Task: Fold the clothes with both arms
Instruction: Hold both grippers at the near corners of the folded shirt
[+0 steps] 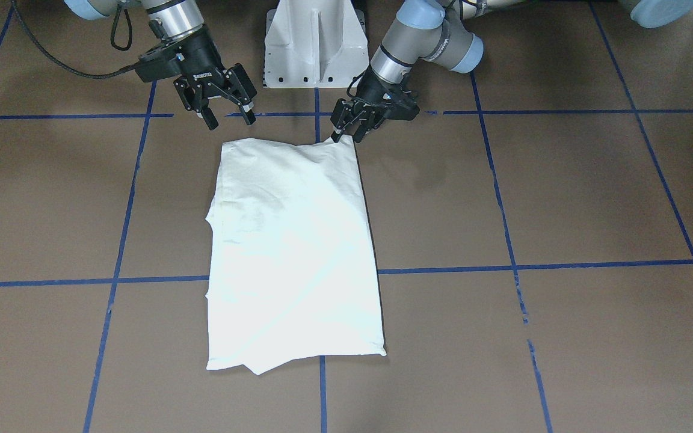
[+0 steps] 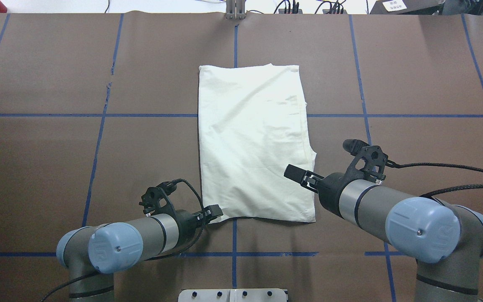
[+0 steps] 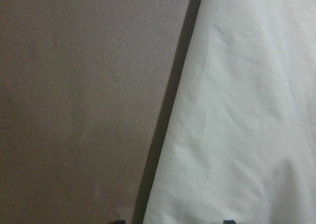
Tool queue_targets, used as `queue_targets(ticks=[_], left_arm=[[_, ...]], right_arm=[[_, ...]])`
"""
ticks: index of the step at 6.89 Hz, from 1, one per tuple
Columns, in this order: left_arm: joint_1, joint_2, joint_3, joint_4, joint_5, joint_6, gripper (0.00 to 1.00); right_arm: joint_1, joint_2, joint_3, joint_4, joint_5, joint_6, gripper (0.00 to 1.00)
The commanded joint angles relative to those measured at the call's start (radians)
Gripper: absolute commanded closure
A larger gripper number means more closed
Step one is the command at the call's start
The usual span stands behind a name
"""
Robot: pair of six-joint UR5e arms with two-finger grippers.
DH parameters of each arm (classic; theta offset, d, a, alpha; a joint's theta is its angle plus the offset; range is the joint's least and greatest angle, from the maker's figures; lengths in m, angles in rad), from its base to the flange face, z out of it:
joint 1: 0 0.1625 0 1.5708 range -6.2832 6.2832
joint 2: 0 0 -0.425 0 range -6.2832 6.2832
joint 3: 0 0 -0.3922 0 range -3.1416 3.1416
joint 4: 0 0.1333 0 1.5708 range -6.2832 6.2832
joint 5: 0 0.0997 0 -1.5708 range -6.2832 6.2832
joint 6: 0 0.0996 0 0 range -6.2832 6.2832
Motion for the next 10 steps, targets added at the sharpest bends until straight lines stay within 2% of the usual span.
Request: queue_targets(ticks=[1, 2, 3, 4, 5, 6, 8, 9, 10], left_arm=[[0.001, -0.003, 0.001, 0.001, 0.012, 0.000, 0.38], [0.000, -0.003, 0.002, 0.002, 0.013, 0.000, 0.46], [0.001, -0.003, 0.007, 0.001, 0.013, 0.000, 0.48], [0.000, -0.003, 0.007, 0.001, 0.013, 0.000, 0.59], [0.000, -0.003, 0.005, 0.001, 0.013, 0.000, 0.77], [0.000, -0.005, 0.004, 0.001, 0.013, 0.002, 1.00], [-0.003, -0.014, -0.004, 0.001, 0.012, 0.053, 1.00], [-0.005, -0.019, -0.006, 0.001, 0.012, 0.063, 1.00], [-0.006, -0.020, -0.009, 0.001, 0.012, 0.063, 1.00]], right_arm=[[0.001, -0.002, 0.000, 0.000, 0.000, 0.000, 0.00], [0.001, -0.002, 0.000, 0.000, 0.000, 0.000, 0.00], [0.001, -0.002, 0.000, 0.000, 0.000, 0.000, 0.00], [-0.001, -0.002, -0.002, 0.000, 0.000, 0.000, 0.00], [-0.001, -0.002, -0.002, 0.000, 0.000, 0.000, 0.00], [-0.001, -0.001, -0.008, -0.002, 0.000, 0.002, 0.00], [-0.003, 0.002, -0.014, -0.002, 0.000, 0.038, 0.00], [-0.006, 0.013, -0.017, -0.020, 0.000, 0.140, 0.05], [-0.016, 0.022, -0.014, -0.107, 0.001, 0.272, 0.11]])
